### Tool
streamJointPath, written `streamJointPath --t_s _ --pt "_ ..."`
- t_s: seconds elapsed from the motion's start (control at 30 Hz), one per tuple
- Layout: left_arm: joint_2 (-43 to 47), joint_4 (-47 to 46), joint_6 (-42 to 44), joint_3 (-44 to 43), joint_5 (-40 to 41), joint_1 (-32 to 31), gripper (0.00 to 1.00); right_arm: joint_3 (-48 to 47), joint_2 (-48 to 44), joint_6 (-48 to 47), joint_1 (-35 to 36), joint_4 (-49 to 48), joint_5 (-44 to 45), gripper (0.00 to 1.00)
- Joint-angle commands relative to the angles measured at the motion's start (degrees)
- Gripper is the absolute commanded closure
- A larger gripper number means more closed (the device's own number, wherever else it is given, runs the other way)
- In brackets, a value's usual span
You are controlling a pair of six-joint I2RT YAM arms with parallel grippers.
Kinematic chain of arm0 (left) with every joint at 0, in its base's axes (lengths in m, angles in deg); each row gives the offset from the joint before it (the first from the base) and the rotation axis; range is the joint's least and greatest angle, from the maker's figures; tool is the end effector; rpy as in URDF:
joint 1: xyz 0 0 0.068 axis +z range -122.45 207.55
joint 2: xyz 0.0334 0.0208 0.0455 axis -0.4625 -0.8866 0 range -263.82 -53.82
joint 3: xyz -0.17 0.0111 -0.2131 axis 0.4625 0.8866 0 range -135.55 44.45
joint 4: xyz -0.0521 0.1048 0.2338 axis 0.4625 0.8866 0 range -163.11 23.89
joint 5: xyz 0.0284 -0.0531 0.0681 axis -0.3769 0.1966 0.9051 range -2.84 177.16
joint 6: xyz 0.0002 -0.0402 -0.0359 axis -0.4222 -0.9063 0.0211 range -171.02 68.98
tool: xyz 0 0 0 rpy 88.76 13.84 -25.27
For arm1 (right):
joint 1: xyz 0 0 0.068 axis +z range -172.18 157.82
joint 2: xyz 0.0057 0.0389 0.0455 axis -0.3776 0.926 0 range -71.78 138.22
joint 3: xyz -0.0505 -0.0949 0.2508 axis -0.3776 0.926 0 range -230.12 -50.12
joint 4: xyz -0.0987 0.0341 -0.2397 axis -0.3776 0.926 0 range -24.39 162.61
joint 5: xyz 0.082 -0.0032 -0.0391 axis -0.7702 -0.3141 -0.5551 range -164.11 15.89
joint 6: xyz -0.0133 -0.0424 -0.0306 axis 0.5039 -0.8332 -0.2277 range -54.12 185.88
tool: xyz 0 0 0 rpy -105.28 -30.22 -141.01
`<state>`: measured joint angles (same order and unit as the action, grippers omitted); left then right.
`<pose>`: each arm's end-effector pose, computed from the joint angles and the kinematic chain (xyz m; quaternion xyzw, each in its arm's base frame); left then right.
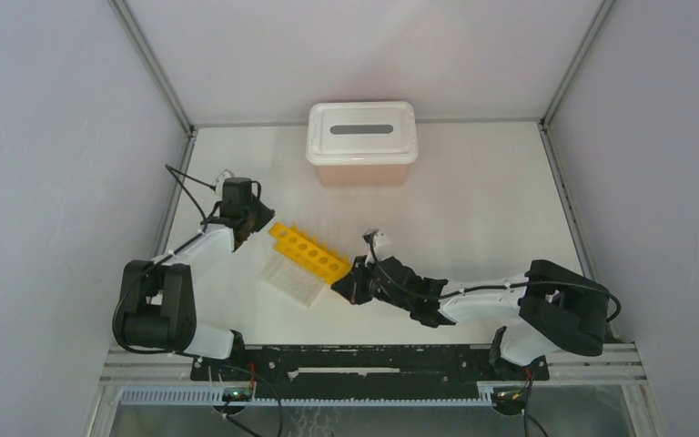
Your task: Organize the chemistry lab equipment
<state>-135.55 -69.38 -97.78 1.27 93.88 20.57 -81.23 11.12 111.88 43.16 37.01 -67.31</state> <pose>0.2903 -0.0314 0.1955 -0.3328 0.8505 -0.1347 0.3844 0.1234 0.2586 0.1770 -0.1078 0.8269 0.4260 0.3508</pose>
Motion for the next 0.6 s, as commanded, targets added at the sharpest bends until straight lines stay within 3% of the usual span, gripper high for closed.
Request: streamJointPath --t_s 0.0,0.57 --pt "-0.2 -3.2 -1.1 -0.8 -1.2 0.2 0.77 -1.0 1.9 1.0 1.0 -5.7 1.2 1.0" --pt "-1.6 -5.7 -1.8 0.1 -3.4 0.3 0.78 -3.4 8.8 -1.7 -1.2 -8.9 1.1 1.0"
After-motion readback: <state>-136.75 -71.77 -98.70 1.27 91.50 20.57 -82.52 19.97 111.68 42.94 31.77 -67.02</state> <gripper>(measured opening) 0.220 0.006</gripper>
